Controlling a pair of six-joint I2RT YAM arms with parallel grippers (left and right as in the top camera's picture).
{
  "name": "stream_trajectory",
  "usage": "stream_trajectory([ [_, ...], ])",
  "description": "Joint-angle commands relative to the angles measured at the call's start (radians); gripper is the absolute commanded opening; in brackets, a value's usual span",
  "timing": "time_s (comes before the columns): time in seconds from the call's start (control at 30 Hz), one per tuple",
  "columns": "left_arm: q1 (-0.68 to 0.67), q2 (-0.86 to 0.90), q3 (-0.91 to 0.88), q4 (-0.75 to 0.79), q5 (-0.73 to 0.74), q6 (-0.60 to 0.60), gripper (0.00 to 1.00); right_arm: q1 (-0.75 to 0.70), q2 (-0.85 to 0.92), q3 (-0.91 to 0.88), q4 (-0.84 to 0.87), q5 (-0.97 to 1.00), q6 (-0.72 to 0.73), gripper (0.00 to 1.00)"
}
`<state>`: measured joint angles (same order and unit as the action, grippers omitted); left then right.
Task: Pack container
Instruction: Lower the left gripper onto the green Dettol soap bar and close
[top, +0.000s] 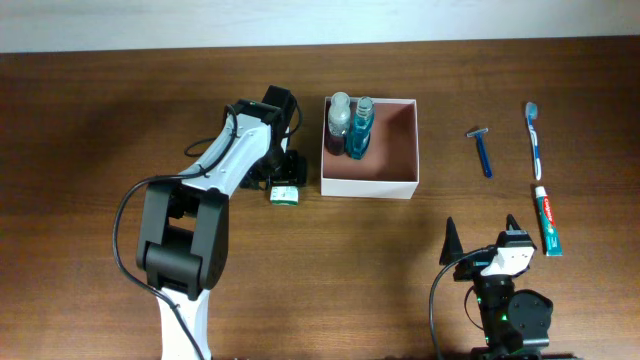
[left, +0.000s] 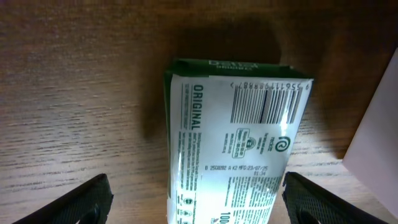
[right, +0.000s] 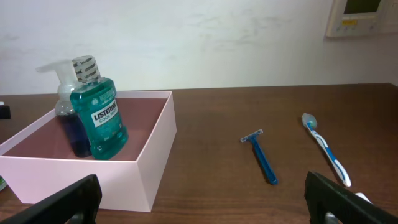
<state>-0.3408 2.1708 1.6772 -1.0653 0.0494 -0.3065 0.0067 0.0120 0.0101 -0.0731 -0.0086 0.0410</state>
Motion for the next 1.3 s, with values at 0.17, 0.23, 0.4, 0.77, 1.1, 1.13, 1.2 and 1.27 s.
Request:
stream_trajectory([
  [0.17,-0.008,0.051,-0.006,0.004,-0.028,0.015,0.85,-0.008,-0.008,-0.005,-0.005,-0.009,-0.007,0.99],
  [0.23,-0.010,0.059,-0.006,0.004,-0.031,0.015,0.85,-0.008,-0.008,-0.005,-0.005,-0.010,-0.008,0.99],
  [0.4,-0.010,0.076,-0.006,0.003,-0.031,0.015,0.84,-0.008,-0.008,-0.005,-0.005,-0.010,-0.008,0.99],
  [0.77,-0.010,0.106,-0.006,0.080,-0.030,0.036,0.78,-0.008,-0.008,-0.005,-0.005,-0.010,-0.008,0.99],
  [1.1,-0.010,0.106,-0.006,0.085,-0.031,0.064,0.67,-0.008,-0.008,-0.005,-0.005,-0.010,-0.007,0.99],
  [1.13,-0.010,0.106,-0.006,0.085,-0.030,0.060,0.65,-0.008,-0.008,-0.005,-0.005,-0.009,-0.008,0.99],
  [1.2,-0.010,0.106,-0.006,0.085,-0.030,0.043,0.63,-0.008,-0.008,-0.005,-0.005,-0.009,-0.008,0.99],
  [1.27,-0.010,0.106,-0.006,0.085,-0.031,0.021,0.54,-0.008,-0.008,-0.005,-0.005,-0.009,-0.008,0.99],
])
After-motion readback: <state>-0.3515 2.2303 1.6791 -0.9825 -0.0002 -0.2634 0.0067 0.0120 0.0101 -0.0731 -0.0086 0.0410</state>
